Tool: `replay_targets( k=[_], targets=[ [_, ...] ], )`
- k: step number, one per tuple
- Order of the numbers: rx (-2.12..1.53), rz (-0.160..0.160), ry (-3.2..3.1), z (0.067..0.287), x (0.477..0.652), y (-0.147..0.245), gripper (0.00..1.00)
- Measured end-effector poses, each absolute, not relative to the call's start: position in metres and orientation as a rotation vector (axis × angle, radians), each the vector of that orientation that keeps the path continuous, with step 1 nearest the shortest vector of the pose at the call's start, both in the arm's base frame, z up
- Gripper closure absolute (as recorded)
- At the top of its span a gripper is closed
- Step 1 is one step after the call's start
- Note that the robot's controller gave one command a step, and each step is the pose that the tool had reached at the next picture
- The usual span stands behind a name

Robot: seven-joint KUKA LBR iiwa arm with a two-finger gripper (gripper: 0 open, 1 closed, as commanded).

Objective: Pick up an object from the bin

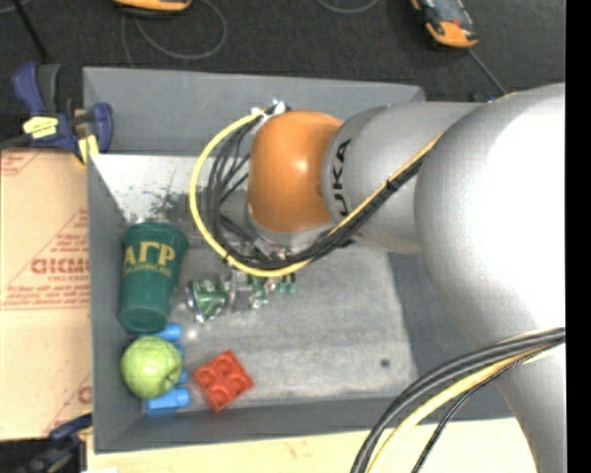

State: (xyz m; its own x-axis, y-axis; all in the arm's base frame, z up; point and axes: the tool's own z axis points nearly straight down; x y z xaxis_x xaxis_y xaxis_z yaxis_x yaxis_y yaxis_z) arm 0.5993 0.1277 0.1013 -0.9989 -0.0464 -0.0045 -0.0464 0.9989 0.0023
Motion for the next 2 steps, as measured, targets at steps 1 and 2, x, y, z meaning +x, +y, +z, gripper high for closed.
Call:
replay_targets(
  k=[1,2],
  targets=[
    [-0.074,0.001,3.147,0.140,0.591,0.128,1.00],
    [-0.046,0.009,3.118,0.145,0.622,0.133,1.00]
  ],
)
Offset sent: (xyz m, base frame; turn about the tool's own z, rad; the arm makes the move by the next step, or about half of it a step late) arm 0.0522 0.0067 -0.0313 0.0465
